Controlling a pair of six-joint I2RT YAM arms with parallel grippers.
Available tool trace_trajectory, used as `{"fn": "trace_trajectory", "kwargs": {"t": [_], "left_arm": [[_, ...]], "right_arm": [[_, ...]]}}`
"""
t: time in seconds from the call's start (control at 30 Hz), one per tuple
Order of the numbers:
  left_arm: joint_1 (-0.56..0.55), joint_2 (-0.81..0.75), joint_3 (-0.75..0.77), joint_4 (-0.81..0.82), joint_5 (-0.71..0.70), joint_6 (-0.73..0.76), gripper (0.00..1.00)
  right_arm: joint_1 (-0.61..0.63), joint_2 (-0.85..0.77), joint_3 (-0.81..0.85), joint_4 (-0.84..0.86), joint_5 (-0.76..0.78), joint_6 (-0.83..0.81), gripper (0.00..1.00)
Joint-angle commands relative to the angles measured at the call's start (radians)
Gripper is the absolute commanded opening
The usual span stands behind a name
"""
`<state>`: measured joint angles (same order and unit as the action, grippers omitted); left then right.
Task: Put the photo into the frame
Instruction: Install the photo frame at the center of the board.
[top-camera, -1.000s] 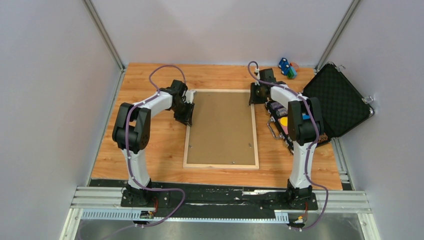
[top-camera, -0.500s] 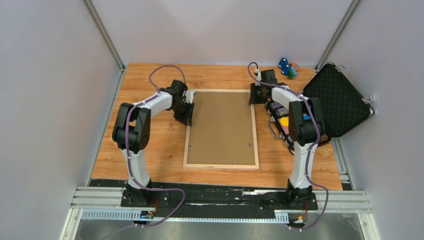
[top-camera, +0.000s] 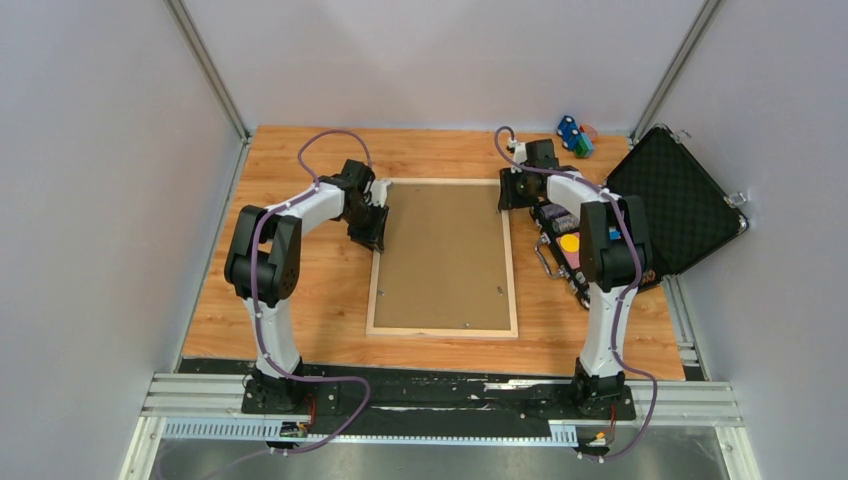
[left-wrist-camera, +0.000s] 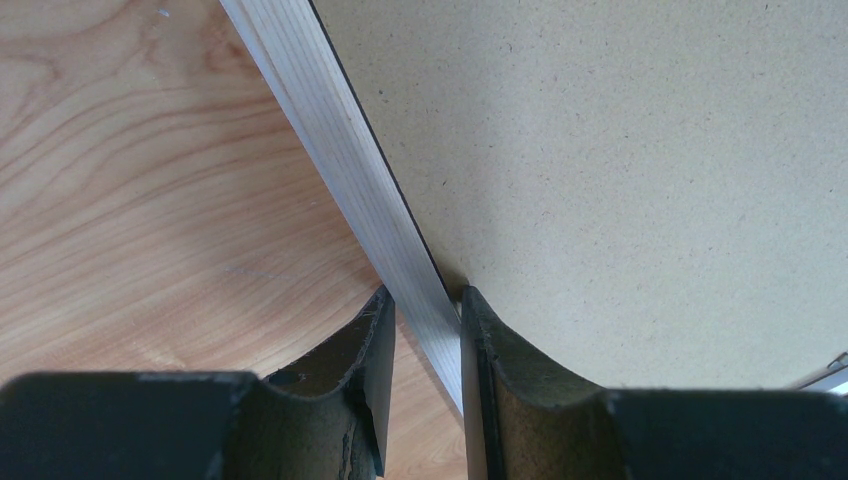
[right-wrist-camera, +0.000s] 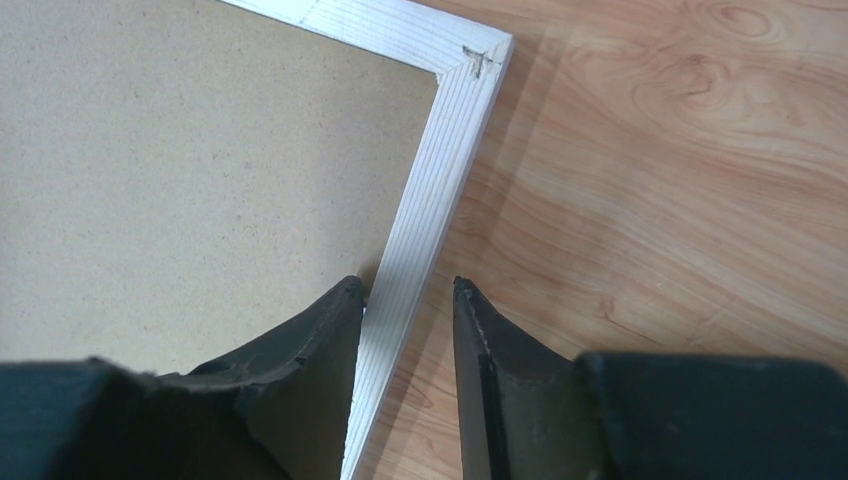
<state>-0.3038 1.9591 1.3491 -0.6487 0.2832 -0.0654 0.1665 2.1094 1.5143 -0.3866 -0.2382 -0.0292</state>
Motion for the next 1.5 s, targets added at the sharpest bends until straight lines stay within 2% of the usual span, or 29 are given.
{"fn": "trace_trajectory", "kwargs": {"t": [0.0, 0.77, 1.17, 1.47], "left_arm": [[0.01, 0.044, -0.034, 0.06, -0.064, 0.042, 0.0], [0.013, 0.044, -0.033, 0.061, -0.06, 0.042, 0.0], [0.015, 0.044, -0.032, 0.061, -0.06, 0.042, 0.0], [0.017, 0.044, -0.033, 0.06, -0.058, 0.042, 0.0]], "right_arm": [[-0.005, -0.002, -0.008, -0.133, -0.045, -0.071, 0.38], [-0.03, -0.097, 0.044, -0.158, -0.122, -0.05, 0.41], [-0.026, -0.056, 0.023, -0.159, -0.163, -0.025, 0.41], [0.008, -0.021, 0.041, -0.156, -0.102, -0.022, 0.42]]}}
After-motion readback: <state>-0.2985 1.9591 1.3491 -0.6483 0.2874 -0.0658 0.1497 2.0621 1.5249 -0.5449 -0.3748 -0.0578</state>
